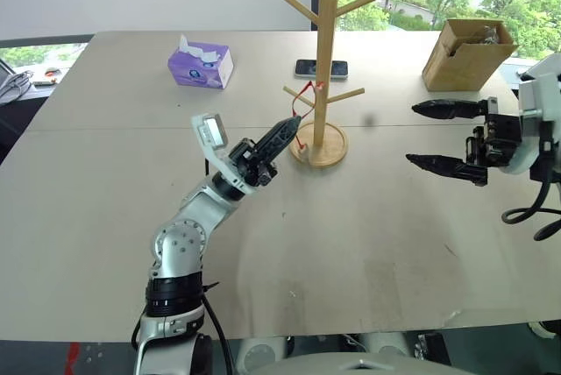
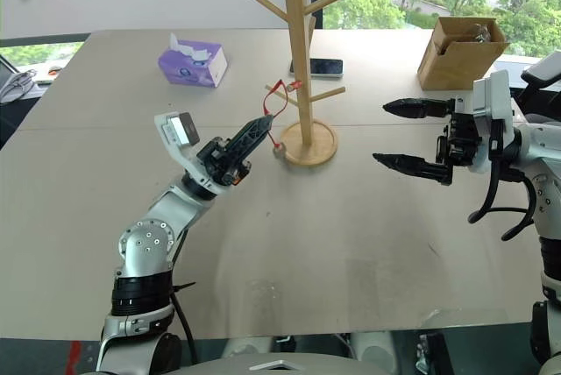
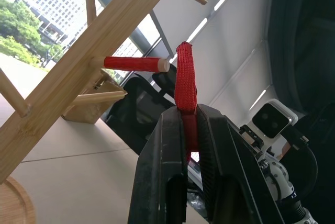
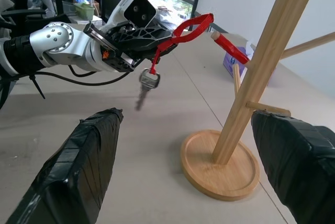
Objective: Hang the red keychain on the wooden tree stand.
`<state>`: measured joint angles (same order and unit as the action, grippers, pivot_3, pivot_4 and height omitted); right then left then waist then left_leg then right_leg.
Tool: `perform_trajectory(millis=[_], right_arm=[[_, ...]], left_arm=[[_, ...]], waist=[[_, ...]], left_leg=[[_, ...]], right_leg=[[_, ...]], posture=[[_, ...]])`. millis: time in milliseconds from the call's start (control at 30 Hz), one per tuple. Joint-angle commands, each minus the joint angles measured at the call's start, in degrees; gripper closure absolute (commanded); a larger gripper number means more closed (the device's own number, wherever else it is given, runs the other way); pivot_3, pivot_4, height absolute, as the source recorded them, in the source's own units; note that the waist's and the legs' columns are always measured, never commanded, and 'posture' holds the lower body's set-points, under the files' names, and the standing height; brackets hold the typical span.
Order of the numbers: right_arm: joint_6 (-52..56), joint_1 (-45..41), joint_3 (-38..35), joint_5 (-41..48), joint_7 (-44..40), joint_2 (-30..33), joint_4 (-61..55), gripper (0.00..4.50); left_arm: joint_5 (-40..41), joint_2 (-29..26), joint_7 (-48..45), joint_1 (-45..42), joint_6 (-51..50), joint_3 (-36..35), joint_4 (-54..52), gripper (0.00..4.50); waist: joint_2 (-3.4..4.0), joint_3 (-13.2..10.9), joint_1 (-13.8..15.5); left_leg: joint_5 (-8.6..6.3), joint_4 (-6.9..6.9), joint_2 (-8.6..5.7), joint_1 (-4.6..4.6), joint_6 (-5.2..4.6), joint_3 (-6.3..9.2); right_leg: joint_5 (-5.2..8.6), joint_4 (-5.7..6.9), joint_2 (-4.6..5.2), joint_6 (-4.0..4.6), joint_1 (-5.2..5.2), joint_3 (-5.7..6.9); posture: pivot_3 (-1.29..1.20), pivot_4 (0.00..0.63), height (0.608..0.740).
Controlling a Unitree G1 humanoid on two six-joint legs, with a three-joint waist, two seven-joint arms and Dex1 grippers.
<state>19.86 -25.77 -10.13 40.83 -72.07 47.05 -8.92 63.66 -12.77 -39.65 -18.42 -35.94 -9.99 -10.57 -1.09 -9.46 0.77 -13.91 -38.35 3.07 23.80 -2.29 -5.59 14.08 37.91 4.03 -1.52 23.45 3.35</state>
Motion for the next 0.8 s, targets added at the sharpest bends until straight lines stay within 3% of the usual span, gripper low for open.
perform_trajectory(millis=[33, 800], right_arm=[[0.4, -0.6, -2.9, 1.2, 0.5, 1.3, -2.4, 0.24], [0.6, 0.4, -4.0, 0.5, 0.7, 1.8, -3.4, 0.24]], left_arm=[[-1.4, 0.8, -1.6, -1.8, 1.7, 0.1, 1.3, 4.45], [-10.6, 6.0, -4.4, -10.1, 6.9, 0.6, 14.3, 4.45]], waist=[[0.0, 0.0, 0.0], [-0.04, 0.0, 0.1]], left_leg=[[0.0, 0.0, -0.01, 0.0, 0.0, 0.0], [0.0, 0.0, -0.03, 0.03, -0.01, 0.03]], right_leg=[[0.0, 0.0, -0.01, 0.0, 0.0, 0.01], [0.0, -0.02, -0.01, -0.01, 0.0, 0.04]], posture=[[0.0, 0.15, 0.74], [0.0, 0.15, 0.74]])
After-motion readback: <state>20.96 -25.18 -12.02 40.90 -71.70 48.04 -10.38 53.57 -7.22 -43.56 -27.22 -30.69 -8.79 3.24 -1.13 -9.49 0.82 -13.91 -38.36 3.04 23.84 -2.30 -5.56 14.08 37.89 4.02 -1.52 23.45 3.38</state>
